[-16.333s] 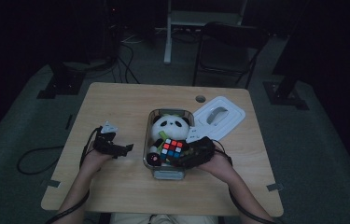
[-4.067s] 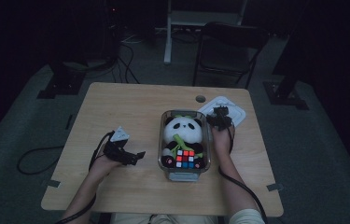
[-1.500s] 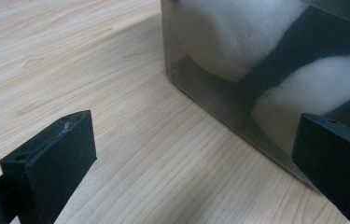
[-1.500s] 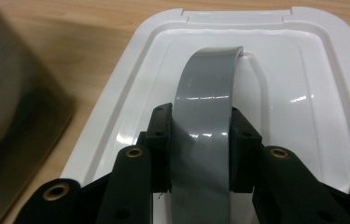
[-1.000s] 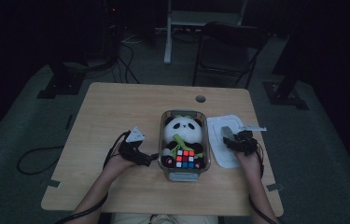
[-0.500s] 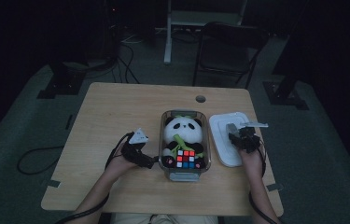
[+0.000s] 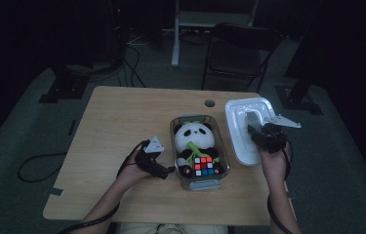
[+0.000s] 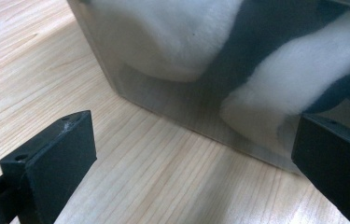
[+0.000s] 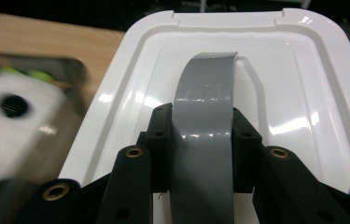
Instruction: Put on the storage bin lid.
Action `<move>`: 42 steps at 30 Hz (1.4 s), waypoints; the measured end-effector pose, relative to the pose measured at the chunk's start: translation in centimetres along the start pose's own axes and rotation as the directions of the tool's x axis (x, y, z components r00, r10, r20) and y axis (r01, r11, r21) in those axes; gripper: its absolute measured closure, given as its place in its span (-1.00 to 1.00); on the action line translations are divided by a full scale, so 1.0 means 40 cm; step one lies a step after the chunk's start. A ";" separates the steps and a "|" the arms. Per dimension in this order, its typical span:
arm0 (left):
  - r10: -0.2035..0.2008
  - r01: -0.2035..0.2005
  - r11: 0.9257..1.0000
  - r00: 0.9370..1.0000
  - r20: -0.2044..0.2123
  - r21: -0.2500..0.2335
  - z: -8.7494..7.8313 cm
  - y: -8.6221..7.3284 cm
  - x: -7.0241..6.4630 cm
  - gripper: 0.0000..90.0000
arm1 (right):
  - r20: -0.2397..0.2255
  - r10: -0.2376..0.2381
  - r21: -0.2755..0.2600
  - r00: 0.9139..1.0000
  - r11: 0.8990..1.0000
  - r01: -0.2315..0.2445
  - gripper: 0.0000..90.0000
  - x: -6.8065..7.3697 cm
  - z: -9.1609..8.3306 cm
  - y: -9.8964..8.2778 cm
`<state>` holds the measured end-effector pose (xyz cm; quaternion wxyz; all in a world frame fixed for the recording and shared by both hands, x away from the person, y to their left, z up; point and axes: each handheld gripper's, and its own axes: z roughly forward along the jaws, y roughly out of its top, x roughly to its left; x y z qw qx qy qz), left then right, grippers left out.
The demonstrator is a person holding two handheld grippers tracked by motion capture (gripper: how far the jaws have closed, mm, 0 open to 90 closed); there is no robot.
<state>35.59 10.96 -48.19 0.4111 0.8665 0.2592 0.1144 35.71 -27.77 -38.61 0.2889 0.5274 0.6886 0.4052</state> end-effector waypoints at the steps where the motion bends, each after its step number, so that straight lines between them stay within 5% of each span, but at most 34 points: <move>1: 0.001 -0.001 1.000 1.000 0.002 -0.002 0.002 0.002 -0.002 -0.99 | -0.012 0.002 -0.015 1.000 1.000 -0.002 0.50 0.007 -0.010 0.008; 12: 0.038 -0.038 0.999 0.999 0.027 0.007 0.034 0.045 -0.029 -0.99 | -0.160 -0.067 -0.081 0.985 0.995 0.054 0.50 0.131 -0.071 0.062; 18: 0.040 -0.040 0.999 0.999 0.030 0.003 0.049 0.062 -0.046 -0.99 | -0.252 -0.100 -0.029 0.963 0.995 0.096 0.50 0.207 -0.041 0.053; 25: 0.000 0.000 1.000 1.000 -0.016 0.019 0.026 0.025 -0.026 -0.99 | -0.322 -0.097 0.032 0.942 0.993 0.113 0.50 0.257 0.001 0.022; 36: -0.044 0.045 0.999 0.998 -0.047 0.012 -0.006 -0.007 -0.013 -0.99 | -0.325 -0.058 0.076 0.944 0.993 0.087 0.50 0.286 0.030 0.004; 42: -0.054 0.055 0.998 0.997 -0.047 0.011 -0.006 -0.010 -0.012 -0.99 | -0.306 -0.088 0.091 0.948 0.989 0.121 0.50 0.312 0.036 0.006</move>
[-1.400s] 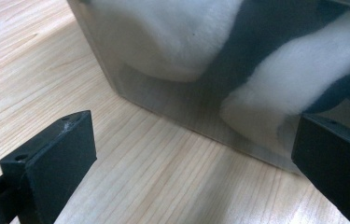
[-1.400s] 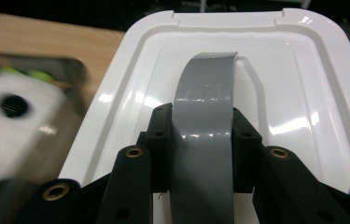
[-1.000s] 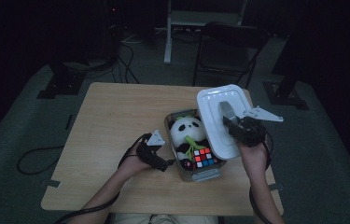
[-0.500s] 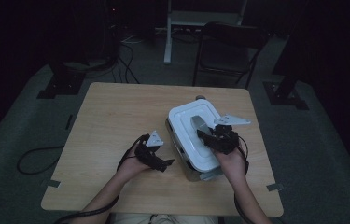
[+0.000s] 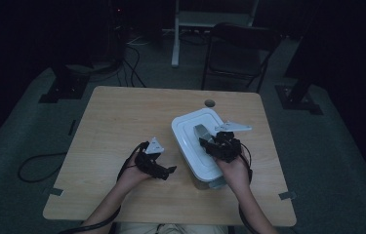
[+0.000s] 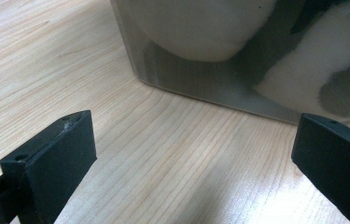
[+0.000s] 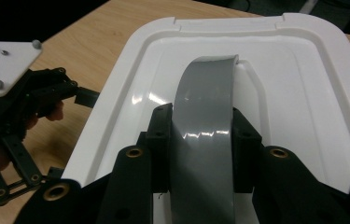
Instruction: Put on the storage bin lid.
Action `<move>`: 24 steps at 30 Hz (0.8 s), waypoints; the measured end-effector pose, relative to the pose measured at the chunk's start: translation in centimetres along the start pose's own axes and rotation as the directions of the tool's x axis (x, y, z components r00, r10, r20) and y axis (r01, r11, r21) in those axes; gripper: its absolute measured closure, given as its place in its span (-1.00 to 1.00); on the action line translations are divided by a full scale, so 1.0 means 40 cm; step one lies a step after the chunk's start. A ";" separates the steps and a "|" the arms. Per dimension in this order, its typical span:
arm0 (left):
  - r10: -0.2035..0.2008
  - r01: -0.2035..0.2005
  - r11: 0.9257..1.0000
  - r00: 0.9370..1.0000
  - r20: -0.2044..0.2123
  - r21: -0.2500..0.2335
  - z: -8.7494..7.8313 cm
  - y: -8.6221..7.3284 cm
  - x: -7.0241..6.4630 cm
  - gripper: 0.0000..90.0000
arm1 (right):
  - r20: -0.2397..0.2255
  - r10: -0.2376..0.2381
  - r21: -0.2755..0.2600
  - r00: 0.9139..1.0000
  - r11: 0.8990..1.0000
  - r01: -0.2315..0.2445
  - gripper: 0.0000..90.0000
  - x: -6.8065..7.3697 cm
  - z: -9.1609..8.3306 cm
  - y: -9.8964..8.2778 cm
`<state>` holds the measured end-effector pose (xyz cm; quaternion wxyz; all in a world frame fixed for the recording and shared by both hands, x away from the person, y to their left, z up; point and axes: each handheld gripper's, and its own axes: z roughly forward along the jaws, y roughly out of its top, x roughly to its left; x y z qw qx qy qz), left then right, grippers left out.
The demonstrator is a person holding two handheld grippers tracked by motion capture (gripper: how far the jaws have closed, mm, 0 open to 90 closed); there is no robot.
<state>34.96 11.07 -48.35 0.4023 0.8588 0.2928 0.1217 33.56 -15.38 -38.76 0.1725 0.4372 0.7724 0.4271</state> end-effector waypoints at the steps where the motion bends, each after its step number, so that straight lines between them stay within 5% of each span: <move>1: 0.002 -0.002 1.000 1.000 0.001 -0.001 0.000 0.000 -0.001 -0.99 | 0.003 -0.006 0.004 1.000 1.000 0.006 0.50 0.002 0.001 0.001; 11: -0.002 0.002 1.000 1.000 0.001 0.004 0.002 -0.001 -0.005 -0.99 | -0.051 0.045 0.028 0.998 0.999 -0.044 0.52 -0.002 0.009 -0.017; 24: -0.008 0.008 1.000 1.000 -0.005 -0.006 -0.004 0.005 -0.002 -0.99 | -0.026 0.010 0.076 1.000 0.997 -0.008 0.51 0.005 0.019 -0.004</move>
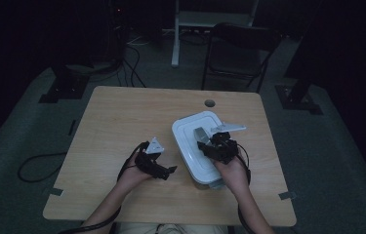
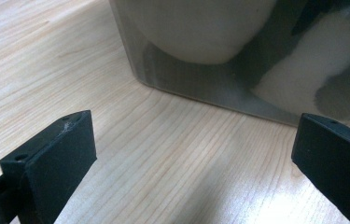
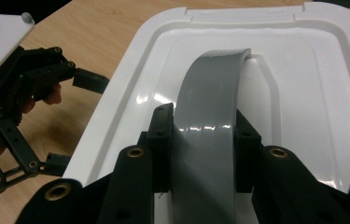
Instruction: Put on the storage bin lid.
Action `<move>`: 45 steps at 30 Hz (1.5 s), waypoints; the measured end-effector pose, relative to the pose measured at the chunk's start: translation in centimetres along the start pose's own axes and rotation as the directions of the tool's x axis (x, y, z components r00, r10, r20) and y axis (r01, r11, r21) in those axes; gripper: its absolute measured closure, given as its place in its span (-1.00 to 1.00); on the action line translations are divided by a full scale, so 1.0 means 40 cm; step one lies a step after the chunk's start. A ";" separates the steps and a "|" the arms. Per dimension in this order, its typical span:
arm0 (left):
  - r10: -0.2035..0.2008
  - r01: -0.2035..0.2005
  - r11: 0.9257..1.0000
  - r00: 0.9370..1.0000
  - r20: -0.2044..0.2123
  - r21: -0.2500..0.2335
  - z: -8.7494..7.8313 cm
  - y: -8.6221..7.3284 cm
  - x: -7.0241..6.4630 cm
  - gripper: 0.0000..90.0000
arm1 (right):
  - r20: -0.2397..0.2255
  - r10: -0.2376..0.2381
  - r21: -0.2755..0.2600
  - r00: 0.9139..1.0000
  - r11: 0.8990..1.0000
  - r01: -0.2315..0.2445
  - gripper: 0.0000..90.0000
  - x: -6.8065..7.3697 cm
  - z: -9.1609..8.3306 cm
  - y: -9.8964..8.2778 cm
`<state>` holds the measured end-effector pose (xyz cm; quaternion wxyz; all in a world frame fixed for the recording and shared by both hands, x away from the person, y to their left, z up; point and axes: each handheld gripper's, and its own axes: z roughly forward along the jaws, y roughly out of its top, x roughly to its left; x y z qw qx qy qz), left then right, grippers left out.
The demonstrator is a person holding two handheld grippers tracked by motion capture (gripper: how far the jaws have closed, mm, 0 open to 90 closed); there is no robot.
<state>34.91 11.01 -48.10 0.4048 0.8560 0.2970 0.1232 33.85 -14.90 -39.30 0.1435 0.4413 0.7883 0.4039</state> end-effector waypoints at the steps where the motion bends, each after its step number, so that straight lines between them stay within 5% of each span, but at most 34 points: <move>1: -0.001 0.001 1.000 1.000 0.000 0.000 0.000 0.001 0.000 -0.99 | -0.007 0.008 0.002 1.000 1.000 -0.008 0.51 -0.003 0.000 0.001; 15: -0.006 0.006 1.000 1.000 0.004 -0.004 0.000 -0.002 -0.003 -0.99 | -0.013 0.019 0.008 1.000 1.000 -0.019 0.49 -0.013 0.003 0.003; 25: -0.019 0.019 1.000 1.000 0.003 -0.008 -0.002 0.009 0.012 -0.99 | -0.080 0.038 -0.020 0.996 0.999 -0.039 0.05 -0.022 -0.021 0.011; 34: -0.026 0.026 0.999 1.000 -0.004 -0.018 -0.005 0.006 0.011 -0.99 | -0.011 -0.037 0.055 0.999 0.998 0.038 0.12 -0.007 0.006 0.027; 45: -0.025 0.025 0.999 1.000 -0.008 -0.020 -0.014 0.006 0.010 -0.99 | 0.014 -0.063 0.055 0.998 0.997 0.063 0.10 0.001 0.028 0.033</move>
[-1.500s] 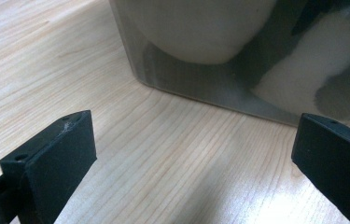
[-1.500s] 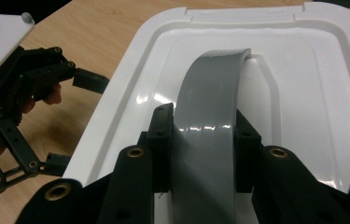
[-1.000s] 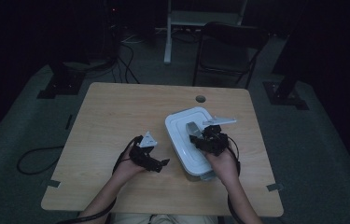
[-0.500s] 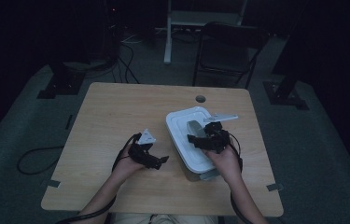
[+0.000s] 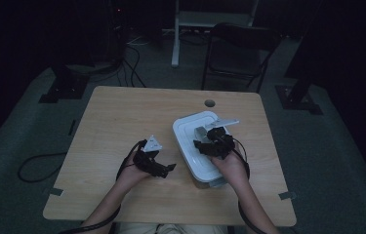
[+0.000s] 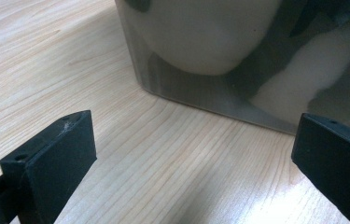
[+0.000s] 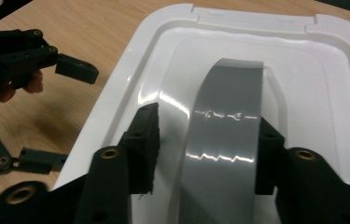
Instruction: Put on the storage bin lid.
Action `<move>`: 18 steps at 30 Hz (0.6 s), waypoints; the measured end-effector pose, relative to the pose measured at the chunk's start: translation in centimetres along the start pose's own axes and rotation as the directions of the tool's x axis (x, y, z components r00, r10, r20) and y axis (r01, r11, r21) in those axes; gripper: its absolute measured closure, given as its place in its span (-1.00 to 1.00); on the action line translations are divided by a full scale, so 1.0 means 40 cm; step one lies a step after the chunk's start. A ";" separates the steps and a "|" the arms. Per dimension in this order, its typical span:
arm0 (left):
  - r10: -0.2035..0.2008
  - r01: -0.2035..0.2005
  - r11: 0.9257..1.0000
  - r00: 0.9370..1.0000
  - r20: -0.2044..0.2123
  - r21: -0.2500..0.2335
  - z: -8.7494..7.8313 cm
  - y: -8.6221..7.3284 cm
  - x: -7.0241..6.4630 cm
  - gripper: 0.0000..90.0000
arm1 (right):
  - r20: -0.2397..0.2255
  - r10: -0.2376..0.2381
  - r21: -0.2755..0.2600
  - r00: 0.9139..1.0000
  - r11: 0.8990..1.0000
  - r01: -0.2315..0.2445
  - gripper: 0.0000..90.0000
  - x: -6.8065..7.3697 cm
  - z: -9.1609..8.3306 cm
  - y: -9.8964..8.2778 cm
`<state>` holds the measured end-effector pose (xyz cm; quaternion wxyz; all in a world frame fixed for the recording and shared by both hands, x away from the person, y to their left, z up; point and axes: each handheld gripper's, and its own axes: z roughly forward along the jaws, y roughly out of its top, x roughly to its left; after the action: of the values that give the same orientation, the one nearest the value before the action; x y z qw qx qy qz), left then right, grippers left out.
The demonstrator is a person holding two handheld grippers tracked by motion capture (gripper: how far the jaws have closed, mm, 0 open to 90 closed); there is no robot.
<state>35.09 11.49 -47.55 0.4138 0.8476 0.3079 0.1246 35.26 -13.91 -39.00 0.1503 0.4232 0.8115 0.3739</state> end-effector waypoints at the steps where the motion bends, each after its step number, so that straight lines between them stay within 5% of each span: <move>1: 0.003 -0.003 1.000 1.000 0.001 0.005 0.001 0.001 0.002 -0.99 | -0.005 -0.002 0.003 1.000 1.000 0.002 0.02 0.000 0.000 0.002; 8: -0.005 0.005 1.000 1.000 0.003 0.002 0.010 0.003 0.003 -0.99 | -0.036 -0.002 -0.010 0.999 1.000 0.001 -0.19 0.003 -0.024 0.011; 18: -0.021 0.021 1.000 1.000 0.001 -0.004 0.009 0.005 0.007 -0.99 | -0.047 0.019 -0.113 0.999 0.993 -0.024 -0.44 -0.027 -0.086 0.024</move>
<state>35.58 11.34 -47.64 0.4171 0.8435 0.3162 0.1204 34.53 -16.10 -36.04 0.1515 0.4140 0.7876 0.4305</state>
